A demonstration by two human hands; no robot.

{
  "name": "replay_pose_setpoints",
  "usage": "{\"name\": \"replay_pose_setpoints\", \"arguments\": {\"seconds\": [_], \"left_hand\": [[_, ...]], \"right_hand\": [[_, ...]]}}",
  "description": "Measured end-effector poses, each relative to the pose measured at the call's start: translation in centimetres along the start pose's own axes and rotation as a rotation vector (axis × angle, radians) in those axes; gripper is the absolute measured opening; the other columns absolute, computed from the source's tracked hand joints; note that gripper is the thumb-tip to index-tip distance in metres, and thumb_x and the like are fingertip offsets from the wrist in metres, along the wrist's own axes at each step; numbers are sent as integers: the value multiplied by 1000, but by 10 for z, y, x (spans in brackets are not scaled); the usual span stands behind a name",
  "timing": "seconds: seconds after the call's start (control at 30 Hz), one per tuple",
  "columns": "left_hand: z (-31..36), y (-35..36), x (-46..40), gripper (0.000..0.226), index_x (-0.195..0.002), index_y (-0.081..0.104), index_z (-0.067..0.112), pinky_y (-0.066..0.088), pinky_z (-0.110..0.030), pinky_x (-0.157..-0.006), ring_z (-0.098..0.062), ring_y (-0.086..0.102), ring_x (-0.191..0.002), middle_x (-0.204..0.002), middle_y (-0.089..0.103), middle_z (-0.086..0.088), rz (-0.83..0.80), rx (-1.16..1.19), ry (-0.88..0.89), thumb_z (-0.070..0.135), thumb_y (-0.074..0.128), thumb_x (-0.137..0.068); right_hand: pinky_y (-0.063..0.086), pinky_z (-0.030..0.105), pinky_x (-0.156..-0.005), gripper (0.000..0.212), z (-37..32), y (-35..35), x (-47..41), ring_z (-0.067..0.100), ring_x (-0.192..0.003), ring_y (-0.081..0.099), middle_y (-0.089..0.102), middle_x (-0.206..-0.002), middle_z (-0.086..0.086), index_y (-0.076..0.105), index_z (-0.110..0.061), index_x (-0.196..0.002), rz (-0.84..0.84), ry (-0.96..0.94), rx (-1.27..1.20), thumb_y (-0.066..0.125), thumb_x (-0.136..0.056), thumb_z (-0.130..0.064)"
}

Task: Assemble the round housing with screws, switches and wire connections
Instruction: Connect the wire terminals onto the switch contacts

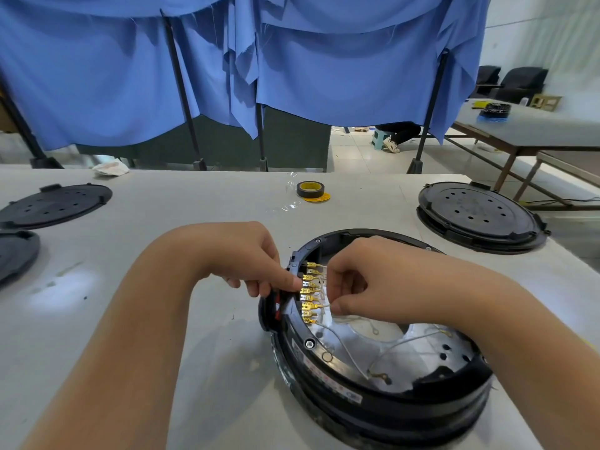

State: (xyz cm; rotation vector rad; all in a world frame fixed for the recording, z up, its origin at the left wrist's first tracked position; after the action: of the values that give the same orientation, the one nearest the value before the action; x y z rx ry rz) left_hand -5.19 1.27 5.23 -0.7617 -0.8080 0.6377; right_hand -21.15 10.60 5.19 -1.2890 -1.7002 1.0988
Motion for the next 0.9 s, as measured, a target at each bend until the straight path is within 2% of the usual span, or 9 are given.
{"name": "replay_pose_setpoints", "arguments": {"seconds": [0.1, 0.2, 0.3, 0.37, 0.43, 0.5, 0.63, 0.77, 0.9], "left_hand": [[3, 0, 1, 33, -64, 69, 22, 44, -21, -60, 2, 60, -57, -59, 68, 11, 14, 14, 43, 48, 67, -83], [11, -3, 4, 21, -80, 75, 27, 42, -19, -59, 6, 59, -57, -67, 71, 13, 75, 87, 164, 45, 67, -84], [25, -2, 7, 16, -85, 76, 32, 41, -13, -54, 8, 60, -60, -68, 71, 15, 161, 259, 322, 45, 70, -78], [34, 0, 4, 13, -84, 76, 30, 41, -7, -48, 8, 60, -56, -65, 70, 16, 249, 370, 375, 41, 71, -80], [39, 4, 1, 8, -82, 75, 29, 41, -5, -47, 7, 61, -55, -64, 70, 17, 306, 443, 383, 35, 70, -83], [41, 7, -2, 7, -82, 75, 27, 45, -10, -51, 5, 64, -59, -69, 73, 13, 327, 494, 375, 32, 71, -84], [44, 11, -5, 10, -88, 74, 20, 54, -22, -68, -6, 72, -79, -84, 77, 5, 333, 681, 381, 27, 68, -87], [52, 14, -5, 15, -96, 70, 12, 57, -17, -66, -9, 73, -81, -87, 77, 3, 380, 916, 410, 25, 64, -90], [66, 33, -8, 9, -94, 71, 17, 55, -15, -66, -8, 73, -76, -81, 77, 4, 415, 873, 450, 22, 66, -89]], "right_hand": [[49, 14, -59, 11, 3, -8, 2, -3, -64, 59, 65, -69, -13, 65, -29, -71, 41, 10, -14, 70, -80, -31], [53, 17, -66, 10, 7, -22, 4, -4, -67, 61, 66, -71, -13, 67, -31, -72, 147, 13, -124, 72, -80, -31], [52, 14, -61, 7, 15, -36, 6, -3, -65, 61, 68, -71, -13, 69, -31, -73, 314, 46, -236, 72, -78, -34], [49, 11, -56, 7, 20, -38, 6, -2, -62, 60, 68, -70, -12, 70, -29, -74, 353, 66, -286, 72, -76, -35], [47, 9, -51, 8, 23, -37, 5, -3, -58, 60, 68, -67, -13, 70, -29, -73, 337, 80, -323, 73, -76, -36], [45, 8, -50, 9, 25, -35, 4, -3, -54, 60, 68, -63, -12, 70, -26, -74, 307, 93, -385, 75, -75, -33], [55, 16, -61, 14, 32, -34, 2, 7, -62, 68, 72, -67, -3, 71, -20, -78, 237, 129, -482, 77, -75, -32], [52, 19, -67, 15, 58, -37, 13, 1, -65, 67, 72, -70, -10, 71, -25, -79, 352, 241, -453, 70, -79, -41], [48, 19, -67, 9, 86, -28, 34, -3, -69, 64, 70, -73, -14, 70, -29, -77, 549, 303, -353, 68, -81, -36]]}}
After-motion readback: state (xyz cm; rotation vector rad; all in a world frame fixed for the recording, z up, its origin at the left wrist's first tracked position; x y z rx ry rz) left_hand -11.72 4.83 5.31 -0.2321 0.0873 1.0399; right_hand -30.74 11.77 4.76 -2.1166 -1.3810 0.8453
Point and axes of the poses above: each hand's wrist, its own x-axis away from the middle knuckle, its own y-axis out of the palm, z = x × y, the point moved 2 cm from there along -x, towards the middle knuckle
